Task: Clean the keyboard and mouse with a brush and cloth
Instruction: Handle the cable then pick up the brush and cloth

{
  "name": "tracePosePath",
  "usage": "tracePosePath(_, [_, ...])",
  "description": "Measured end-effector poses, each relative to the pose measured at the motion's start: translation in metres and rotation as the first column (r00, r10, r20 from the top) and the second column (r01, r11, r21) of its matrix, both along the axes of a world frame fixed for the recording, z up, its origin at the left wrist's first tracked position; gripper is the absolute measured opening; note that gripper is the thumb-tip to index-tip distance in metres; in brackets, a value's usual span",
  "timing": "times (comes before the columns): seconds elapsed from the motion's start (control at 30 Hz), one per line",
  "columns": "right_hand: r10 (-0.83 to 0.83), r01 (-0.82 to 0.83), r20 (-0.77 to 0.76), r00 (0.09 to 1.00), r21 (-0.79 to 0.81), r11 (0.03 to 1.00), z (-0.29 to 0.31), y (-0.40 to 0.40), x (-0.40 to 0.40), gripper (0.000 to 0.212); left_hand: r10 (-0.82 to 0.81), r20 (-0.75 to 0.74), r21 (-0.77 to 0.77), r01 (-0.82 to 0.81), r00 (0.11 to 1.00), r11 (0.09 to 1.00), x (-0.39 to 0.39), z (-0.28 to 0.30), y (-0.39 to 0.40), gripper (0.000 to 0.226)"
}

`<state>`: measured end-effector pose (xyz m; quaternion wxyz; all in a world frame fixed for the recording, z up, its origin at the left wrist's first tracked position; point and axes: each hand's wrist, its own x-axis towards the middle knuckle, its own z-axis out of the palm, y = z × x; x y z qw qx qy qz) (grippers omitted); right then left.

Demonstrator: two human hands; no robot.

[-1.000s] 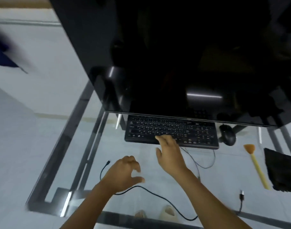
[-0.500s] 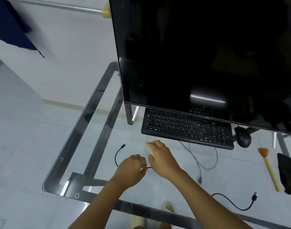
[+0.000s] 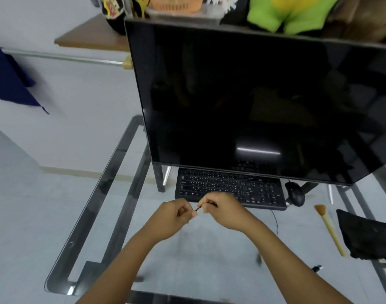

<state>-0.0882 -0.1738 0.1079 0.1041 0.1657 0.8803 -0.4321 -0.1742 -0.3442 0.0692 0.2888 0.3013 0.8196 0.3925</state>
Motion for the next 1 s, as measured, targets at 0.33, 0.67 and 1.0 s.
tracePosePath(0.33, [-0.149,0.187,-0.338,0.929,0.085,0.979,0.138,0.078,0.038,0.02,-0.198,0.15,0.189,0.168,0.969,0.968,0.005,0.132,0.034,0.029])
tracePosePath(0.67, [-0.389,0.381,-0.673,0.629,-0.169,0.909,0.25,0.129,0.058,0.022,-0.552,0.307,0.486,0.371,0.775,0.791,0.042,0.243,0.084,0.025])
tracePosePath(1.0, [-0.305,0.281,-0.658,0.689,-0.145,0.949,0.26,0.127,0.036,0.017,-0.591,0.285,0.939,-0.095,0.755,0.331,0.065,0.363,0.137,0.032])
